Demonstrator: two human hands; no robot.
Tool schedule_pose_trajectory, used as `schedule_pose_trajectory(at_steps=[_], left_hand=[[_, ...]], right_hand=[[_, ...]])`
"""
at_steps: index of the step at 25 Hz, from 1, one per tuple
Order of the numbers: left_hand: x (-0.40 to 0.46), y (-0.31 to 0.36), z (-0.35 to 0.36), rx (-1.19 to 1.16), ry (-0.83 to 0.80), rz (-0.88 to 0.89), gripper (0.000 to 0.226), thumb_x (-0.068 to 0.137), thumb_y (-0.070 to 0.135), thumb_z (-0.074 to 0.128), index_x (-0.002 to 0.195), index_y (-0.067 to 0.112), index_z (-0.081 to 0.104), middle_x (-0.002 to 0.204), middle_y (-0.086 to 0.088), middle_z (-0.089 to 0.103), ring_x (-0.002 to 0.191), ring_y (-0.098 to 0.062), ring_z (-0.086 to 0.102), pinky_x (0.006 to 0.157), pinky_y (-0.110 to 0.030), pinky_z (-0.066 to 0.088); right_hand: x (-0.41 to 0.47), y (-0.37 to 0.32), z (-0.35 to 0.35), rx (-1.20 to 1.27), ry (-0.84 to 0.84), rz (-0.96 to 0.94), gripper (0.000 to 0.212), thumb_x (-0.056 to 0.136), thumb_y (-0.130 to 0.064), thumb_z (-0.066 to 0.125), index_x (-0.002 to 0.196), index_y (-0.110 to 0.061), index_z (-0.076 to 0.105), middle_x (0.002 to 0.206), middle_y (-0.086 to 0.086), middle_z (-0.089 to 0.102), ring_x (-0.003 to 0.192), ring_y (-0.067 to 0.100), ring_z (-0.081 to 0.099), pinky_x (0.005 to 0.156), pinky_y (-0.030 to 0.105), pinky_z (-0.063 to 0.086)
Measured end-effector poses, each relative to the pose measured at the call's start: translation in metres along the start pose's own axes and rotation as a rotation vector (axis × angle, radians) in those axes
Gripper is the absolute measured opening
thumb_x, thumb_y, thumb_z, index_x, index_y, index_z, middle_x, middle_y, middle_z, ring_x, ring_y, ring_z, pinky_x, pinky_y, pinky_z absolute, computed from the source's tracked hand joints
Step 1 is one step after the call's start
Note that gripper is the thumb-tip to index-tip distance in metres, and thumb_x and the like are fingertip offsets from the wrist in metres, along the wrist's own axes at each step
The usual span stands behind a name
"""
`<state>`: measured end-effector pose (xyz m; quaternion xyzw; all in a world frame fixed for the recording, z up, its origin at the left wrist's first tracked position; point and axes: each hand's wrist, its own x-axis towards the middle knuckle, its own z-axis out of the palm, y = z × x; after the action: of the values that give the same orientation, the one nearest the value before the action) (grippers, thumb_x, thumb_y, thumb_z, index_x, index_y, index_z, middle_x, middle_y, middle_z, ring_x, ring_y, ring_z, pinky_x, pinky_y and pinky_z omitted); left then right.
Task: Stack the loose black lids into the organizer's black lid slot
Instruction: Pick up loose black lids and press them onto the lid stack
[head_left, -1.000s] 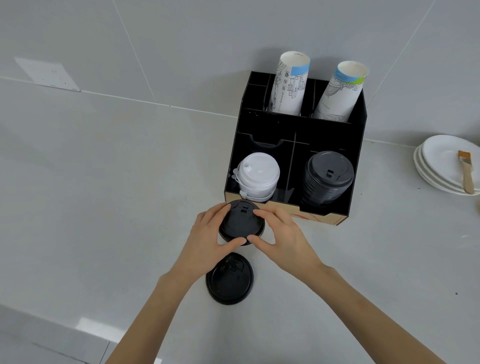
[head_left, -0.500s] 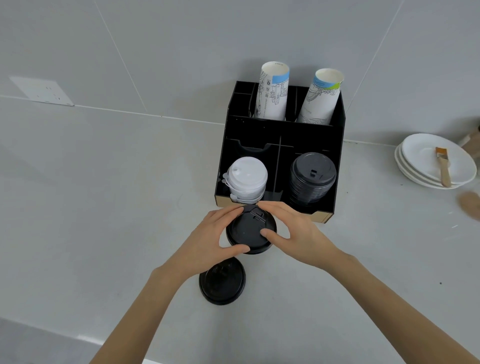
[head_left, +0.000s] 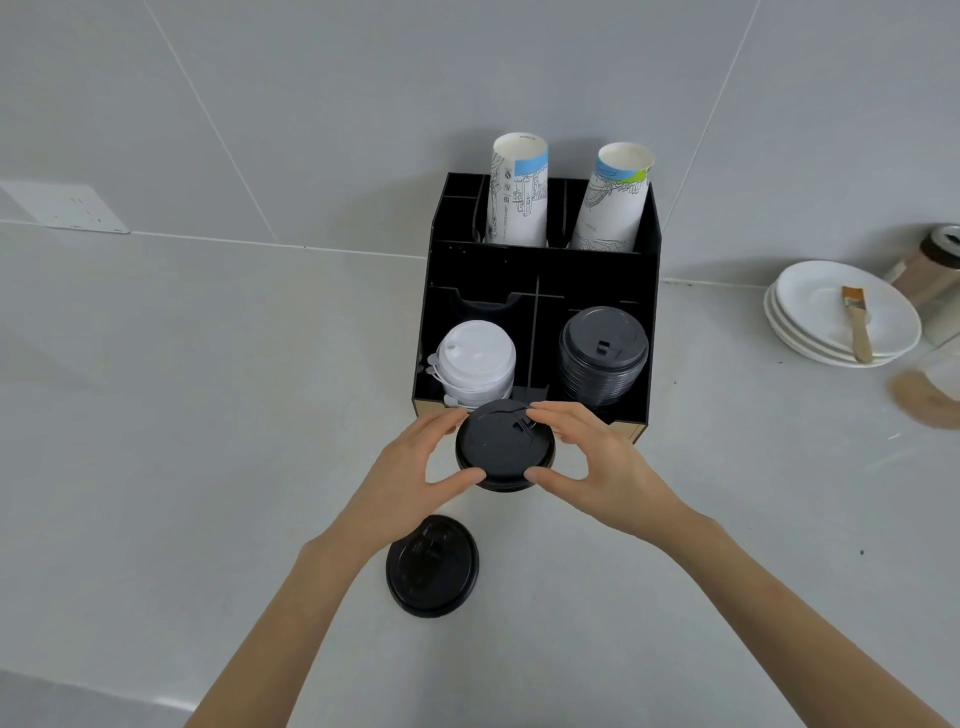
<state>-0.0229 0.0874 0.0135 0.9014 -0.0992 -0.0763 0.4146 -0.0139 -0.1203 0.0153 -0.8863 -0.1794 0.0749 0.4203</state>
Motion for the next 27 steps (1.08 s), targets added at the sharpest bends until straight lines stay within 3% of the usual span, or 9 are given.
schedule_pose_trajectory(at_steps=[2,5,11,18,20,23,27], left_hand=[[0.004,0.005,0.002,-0.001,0.028,0.007,0.054,0.081,0.027,0.062,0.129,0.022,0.038,0.121,0.011,0.043,0.109,-0.005,0.045,0.093,-0.019,0.036],[0.008,0.011,0.007,-0.017,0.056,0.031,0.049,0.082,0.024,0.06,0.128,0.022,0.041,0.123,0.006,0.047,0.107,-0.006,0.046,0.086,-0.011,0.036],[0.015,0.022,0.013,-0.022,0.064,0.04,0.051,0.082,0.024,0.061,0.128,0.019,0.04,0.135,0.001,0.044,0.112,-0.006,0.044,0.094,-0.021,0.036],[0.03,0.035,0.019,-0.014,0.039,0.043,0.058,0.079,0.027,0.064,0.13,0.018,0.037,0.137,0.002,0.04,0.122,-0.01,0.038,0.104,-0.026,0.034],[0.037,0.04,0.02,-0.014,0.03,0.057,0.059,0.078,0.026,0.064,0.13,0.017,0.037,0.137,0.002,0.039,0.123,-0.008,0.036,0.102,-0.023,0.032],[0.048,0.047,0.02,0.011,0.014,0.089,0.06,0.078,0.027,0.065,0.13,0.017,0.038,0.138,0.002,0.039,0.126,-0.01,0.035,0.102,-0.021,0.03],[0.067,0.057,0.016,0.025,-0.053,0.129,0.06,0.078,0.025,0.065,0.13,0.016,0.037,0.139,0.001,0.039,0.123,-0.005,0.034,0.101,-0.017,0.025]], right_hand=[[-0.001,0.0,-0.002,-0.009,0.049,0.026,0.052,0.078,-0.027,0.066,0.125,-0.021,0.045,0.126,-0.014,0.042,0.113,0.006,0.044,0.101,0.021,0.035],[-0.002,0.001,-0.003,0.0,0.111,0.053,0.052,0.077,-0.026,0.067,0.124,-0.02,0.046,0.124,-0.013,0.043,0.111,0.006,0.045,0.097,0.02,0.036],[-0.002,0.003,-0.004,0.005,0.203,0.06,0.051,0.077,-0.025,0.067,0.123,-0.016,0.047,0.129,-0.001,0.048,0.11,0.009,0.047,0.093,0.018,0.038],[-0.001,0.005,-0.012,-0.015,0.274,0.075,0.049,0.078,-0.023,0.066,0.122,-0.014,0.048,0.127,0.003,0.048,0.109,0.011,0.045,0.08,-0.009,0.03],[-0.001,0.006,-0.018,-0.032,0.287,0.069,0.046,0.079,-0.022,0.065,0.121,-0.013,0.048,0.127,0.004,0.049,0.111,0.014,0.047,0.086,0.0,0.034],[-0.003,0.007,-0.028,-0.037,0.312,0.056,0.044,0.08,-0.02,0.065,0.12,-0.013,0.05,0.124,0.004,0.049,0.109,0.017,0.048,0.093,0.023,0.038],[-0.001,0.011,-0.043,-0.052,0.329,0.057,0.042,0.08,-0.014,0.064,0.119,-0.011,0.05,0.122,0.006,0.049,0.106,0.013,0.046,0.093,0.023,0.037]])
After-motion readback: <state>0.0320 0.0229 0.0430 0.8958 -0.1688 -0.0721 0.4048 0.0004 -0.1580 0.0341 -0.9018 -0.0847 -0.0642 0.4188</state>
